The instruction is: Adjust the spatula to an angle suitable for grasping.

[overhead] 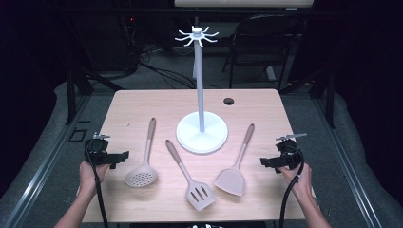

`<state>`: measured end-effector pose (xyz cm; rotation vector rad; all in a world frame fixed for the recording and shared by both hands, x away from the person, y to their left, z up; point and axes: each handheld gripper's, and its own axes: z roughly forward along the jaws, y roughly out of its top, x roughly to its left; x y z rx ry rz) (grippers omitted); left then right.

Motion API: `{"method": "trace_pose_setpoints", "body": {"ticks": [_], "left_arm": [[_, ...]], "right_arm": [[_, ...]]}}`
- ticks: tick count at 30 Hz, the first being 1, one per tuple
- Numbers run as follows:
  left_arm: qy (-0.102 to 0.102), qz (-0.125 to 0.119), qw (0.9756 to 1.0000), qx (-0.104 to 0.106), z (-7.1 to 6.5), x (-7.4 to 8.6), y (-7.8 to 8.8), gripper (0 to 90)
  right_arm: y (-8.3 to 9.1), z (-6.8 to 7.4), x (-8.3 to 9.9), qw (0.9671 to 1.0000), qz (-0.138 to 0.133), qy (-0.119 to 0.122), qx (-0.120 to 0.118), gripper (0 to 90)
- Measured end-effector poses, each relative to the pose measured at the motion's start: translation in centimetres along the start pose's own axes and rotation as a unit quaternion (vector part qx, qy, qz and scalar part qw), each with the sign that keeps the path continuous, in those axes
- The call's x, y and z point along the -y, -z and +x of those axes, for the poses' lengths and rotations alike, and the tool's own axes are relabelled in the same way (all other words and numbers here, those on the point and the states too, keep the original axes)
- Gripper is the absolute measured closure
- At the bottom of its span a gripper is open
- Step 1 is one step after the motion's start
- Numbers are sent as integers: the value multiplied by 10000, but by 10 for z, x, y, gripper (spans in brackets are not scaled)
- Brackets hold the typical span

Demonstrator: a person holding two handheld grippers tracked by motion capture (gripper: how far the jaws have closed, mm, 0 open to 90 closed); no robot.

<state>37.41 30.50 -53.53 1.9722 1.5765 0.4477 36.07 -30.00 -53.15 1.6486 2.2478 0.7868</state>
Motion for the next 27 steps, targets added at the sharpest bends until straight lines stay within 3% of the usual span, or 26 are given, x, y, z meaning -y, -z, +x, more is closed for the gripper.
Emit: {"method": "trace_pose_setpoints", "body": {"ticks": [17,23,27], "left_arm": [[-40,50,10000,-5,-1,-1,-3,2],[-49,19,10000,-11,-3,-2,-2,2],[-53,43,10000,-8,-3,-2,-4,2]], "right_arm": [[-5,30,-15,9998,32,49,-175,101],[-17,44,-28,9998,66,26,-188,138],[-26,53,-33,9995,279,60,-150,158]]}}
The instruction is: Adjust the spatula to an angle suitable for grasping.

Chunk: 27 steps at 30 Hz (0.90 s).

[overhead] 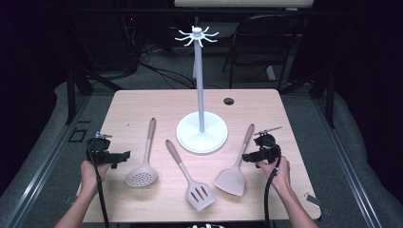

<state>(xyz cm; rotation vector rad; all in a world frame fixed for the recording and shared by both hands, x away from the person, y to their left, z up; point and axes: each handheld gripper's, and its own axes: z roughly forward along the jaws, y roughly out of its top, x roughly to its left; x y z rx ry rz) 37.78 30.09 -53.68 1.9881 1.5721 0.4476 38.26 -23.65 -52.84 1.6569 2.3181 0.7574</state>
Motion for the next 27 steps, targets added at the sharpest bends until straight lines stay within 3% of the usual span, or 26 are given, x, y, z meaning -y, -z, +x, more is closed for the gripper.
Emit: {"method": "trace_pose_setpoints", "body": {"ticks": [4,16,20,21,23,27], "left_arm": [[-18,26,10000,0,-2,-1,-2,2],[-57,67,10000,25,-2,0,-3,3],[-65,84,9999,33,-3,0,-3,3],[-70,92,9999,29,-3,0,-4,3],[-91,109,9999,34,-3,0,-4,4],[-101,110,9999,46,-4,0,-4,4]], "right_arm": [[-11,5,-4,9999,95,-71,46,220],[-31,28,-11,9987,481,109,89,360],[-34,31,-9,9987,476,33,204,390],[-33,29,-10,9980,609,119,144,397],[-36,29,-8,9986,525,9,71,420],[-36,31,-8,9983,569,29,93,449]]}}
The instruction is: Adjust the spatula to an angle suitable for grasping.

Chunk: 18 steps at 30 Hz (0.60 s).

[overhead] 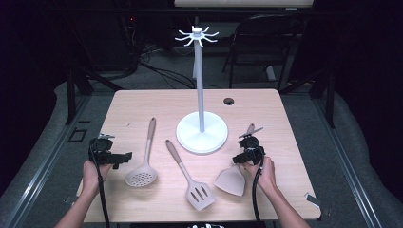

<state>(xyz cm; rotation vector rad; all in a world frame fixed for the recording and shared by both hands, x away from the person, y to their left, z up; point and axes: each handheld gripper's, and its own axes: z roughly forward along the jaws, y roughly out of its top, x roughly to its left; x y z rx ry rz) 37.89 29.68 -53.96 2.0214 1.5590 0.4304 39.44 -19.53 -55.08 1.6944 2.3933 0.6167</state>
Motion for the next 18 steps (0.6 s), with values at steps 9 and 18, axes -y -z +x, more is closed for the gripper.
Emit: {"method": "trace_pose_setpoints", "body": {"ticks": [9,18], "left_arm": [[-39,33,10000,26,0,1,0,5],[-71,4,10000,31,0,2,1,5]], "right_arm": [[-1,2,0,10000,39,26,16,479],[0,1,0,9998,113,88,104,493]]}}
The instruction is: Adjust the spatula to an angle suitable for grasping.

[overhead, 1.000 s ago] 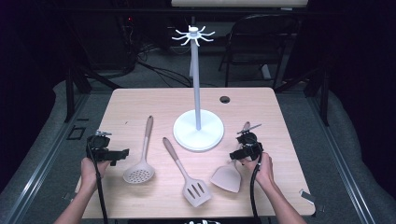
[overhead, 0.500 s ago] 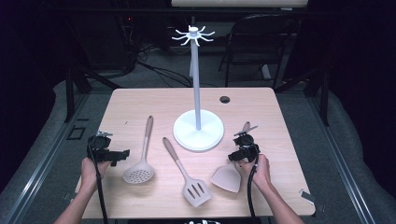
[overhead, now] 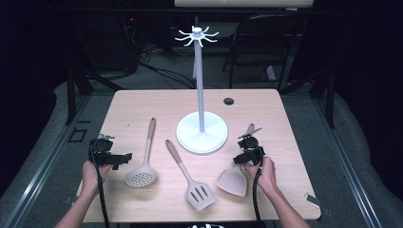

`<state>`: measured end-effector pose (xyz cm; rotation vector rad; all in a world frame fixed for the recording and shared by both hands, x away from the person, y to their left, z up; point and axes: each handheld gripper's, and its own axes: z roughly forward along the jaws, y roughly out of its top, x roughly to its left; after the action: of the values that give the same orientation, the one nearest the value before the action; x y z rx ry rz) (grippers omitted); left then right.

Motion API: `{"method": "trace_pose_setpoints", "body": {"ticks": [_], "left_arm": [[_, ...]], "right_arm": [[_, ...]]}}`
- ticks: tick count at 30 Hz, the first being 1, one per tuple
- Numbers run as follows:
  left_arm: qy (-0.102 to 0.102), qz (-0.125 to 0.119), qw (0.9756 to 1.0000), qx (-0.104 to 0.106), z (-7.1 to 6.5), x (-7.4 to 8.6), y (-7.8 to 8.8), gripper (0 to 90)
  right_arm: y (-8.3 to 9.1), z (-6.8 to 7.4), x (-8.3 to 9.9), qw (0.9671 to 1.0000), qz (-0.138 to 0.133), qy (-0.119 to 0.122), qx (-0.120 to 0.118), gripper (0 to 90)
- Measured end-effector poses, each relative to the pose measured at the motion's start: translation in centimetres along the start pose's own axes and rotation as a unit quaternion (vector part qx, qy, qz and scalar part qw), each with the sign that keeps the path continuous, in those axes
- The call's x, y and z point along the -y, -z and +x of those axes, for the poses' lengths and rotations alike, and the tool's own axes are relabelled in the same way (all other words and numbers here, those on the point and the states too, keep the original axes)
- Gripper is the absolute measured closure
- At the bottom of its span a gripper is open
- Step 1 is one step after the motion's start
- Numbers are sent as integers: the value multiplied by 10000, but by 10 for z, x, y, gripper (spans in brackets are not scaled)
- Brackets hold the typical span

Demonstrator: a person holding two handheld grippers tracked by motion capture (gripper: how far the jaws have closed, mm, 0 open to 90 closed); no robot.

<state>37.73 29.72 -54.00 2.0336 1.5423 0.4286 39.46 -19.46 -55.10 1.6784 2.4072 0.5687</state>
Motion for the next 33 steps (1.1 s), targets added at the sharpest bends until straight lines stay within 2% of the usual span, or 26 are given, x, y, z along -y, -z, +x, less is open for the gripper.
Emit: {"method": "trace_pose_setpoints", "body": {"ticks": [2,17,33], "left_arm": [[8,-1,10000,-4,0,0,0,5],[-29,23,10000,11,1,1,1,7],[-40,24,10000,33,2,1,2,8]], "right_arm": [[1,-2,0,9999,77,70,15,501],[4,-7,0,9998,204,86,29,528],[10,-19,3,9981,534,296,83,571]]}}
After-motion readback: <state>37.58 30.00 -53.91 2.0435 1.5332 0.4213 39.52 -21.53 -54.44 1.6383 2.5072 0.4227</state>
